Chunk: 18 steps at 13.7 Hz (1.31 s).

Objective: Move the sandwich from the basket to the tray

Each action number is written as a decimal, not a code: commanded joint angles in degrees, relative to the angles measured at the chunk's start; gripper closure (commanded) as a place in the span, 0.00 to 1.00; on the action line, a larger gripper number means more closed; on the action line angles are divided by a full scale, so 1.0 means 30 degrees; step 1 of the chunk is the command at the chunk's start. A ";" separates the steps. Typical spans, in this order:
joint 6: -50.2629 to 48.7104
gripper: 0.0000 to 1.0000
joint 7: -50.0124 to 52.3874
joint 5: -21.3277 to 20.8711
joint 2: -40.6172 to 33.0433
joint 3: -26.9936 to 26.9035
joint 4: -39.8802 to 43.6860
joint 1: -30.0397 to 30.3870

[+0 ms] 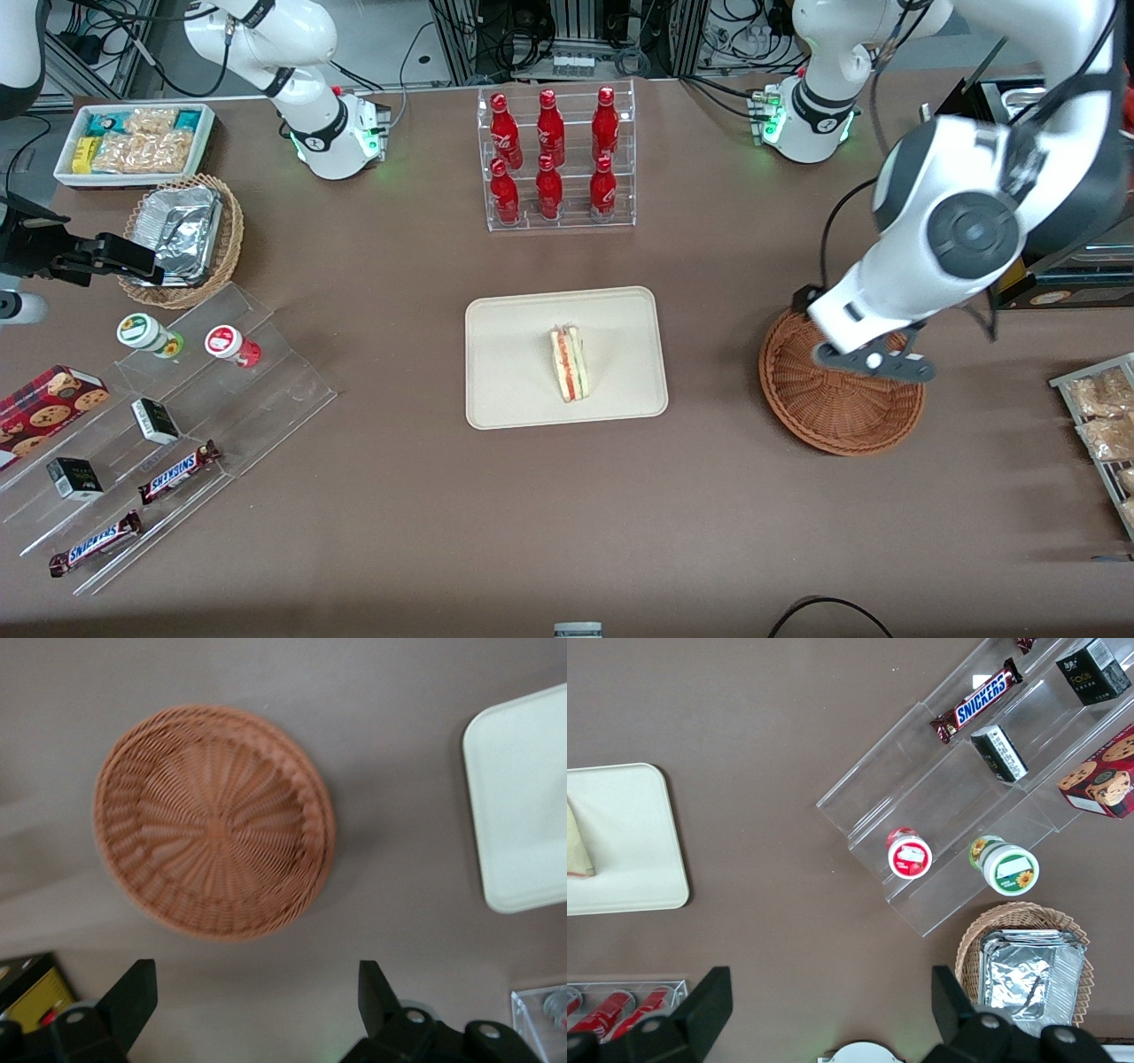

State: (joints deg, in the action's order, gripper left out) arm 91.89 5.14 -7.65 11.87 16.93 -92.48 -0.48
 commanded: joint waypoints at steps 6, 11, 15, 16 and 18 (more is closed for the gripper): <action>-0.2154 0.00 -0.0716 0.0559 -0.2460 0.0156 -0.0873 0.1330; -0.3178 0.00 -0.1978 0.1758 -0.3690 -0.0192 -0.0814 0.3031; -0.3327 0.00 -0.1978 0.2668 -0.4278 -0.2210 -0.0697 0.2071; -0.3298 0.00 -0.1978 0.2639 -0.4366 -0.2826 -0.0697 0.1369; -0.3327 0.00 -0.1978 0.2639 -0.4367 -0.3212 -0.0610 0.1011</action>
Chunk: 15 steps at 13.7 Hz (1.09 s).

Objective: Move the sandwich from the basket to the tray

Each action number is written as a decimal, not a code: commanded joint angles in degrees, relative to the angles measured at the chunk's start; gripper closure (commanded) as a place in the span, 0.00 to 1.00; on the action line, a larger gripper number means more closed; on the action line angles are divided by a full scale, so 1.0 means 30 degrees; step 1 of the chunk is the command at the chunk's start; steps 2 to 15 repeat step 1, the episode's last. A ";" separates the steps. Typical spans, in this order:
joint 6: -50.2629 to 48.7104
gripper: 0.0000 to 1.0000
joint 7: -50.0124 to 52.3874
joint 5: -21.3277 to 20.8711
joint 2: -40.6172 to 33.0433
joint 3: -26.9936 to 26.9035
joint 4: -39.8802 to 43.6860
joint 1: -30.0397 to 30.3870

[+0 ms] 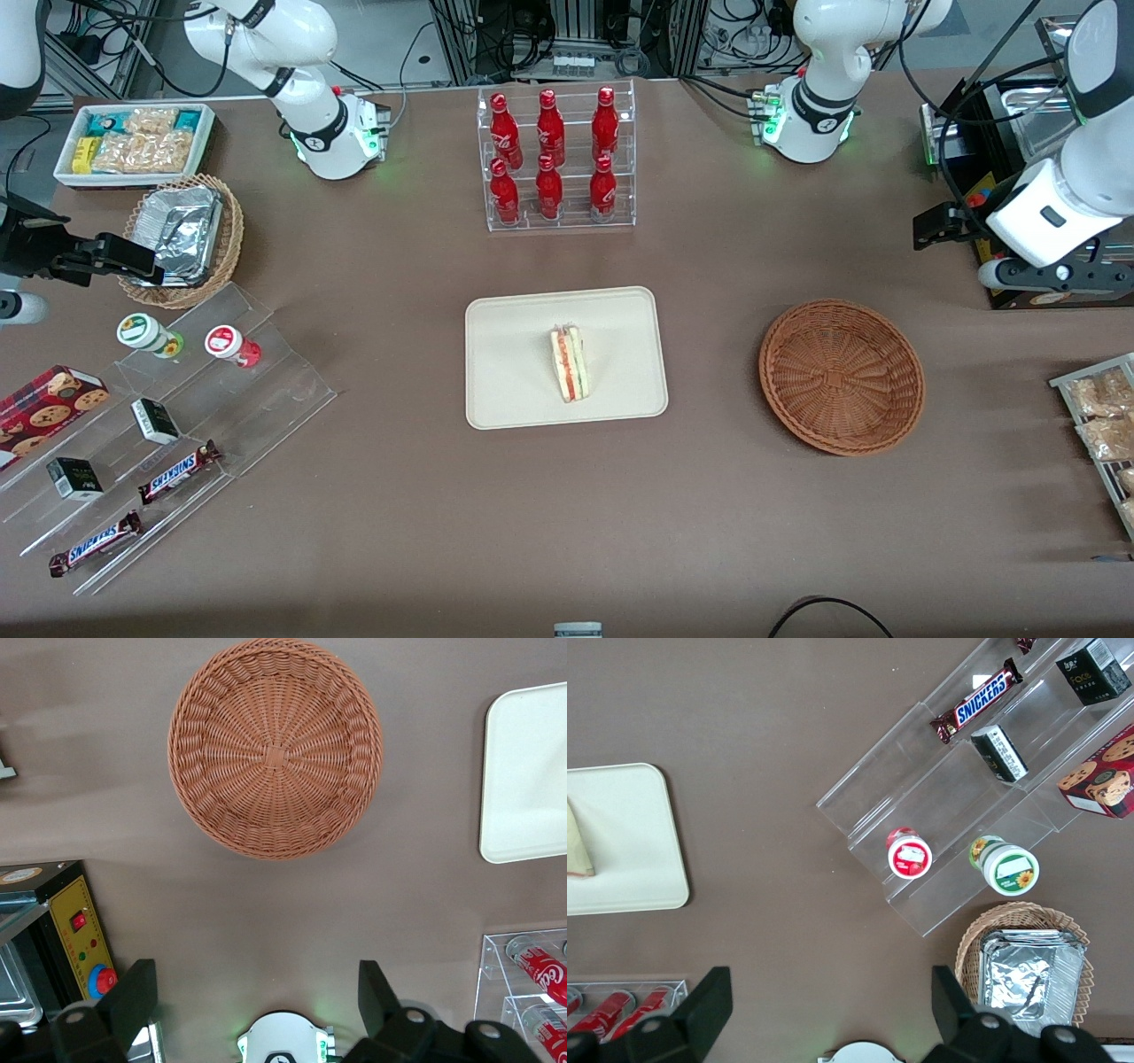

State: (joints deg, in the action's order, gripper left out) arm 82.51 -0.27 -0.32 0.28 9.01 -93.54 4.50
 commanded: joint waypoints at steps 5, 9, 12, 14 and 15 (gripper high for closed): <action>-0.0198 0.00 -0.0144 0.0165 -0.0476 -0.0601 -0.0197 -0.0853; -0.0198 0.00 -0.0144 0.0165 -0.0476 -0.0601 -0.0197 -0.0853; -0.0198 0.00 -0.0144 0.0165 -0.0476 -0.0601 -0.0197 -0.0853; -0.0198 0.00 -0.0144 0.0165 -0.0476 -0.0601 -0.0197 -0.0853; -0.0198 0.00 -0.0144 0.0165 -0.0476 -0.0601 -0.0197 -0.0853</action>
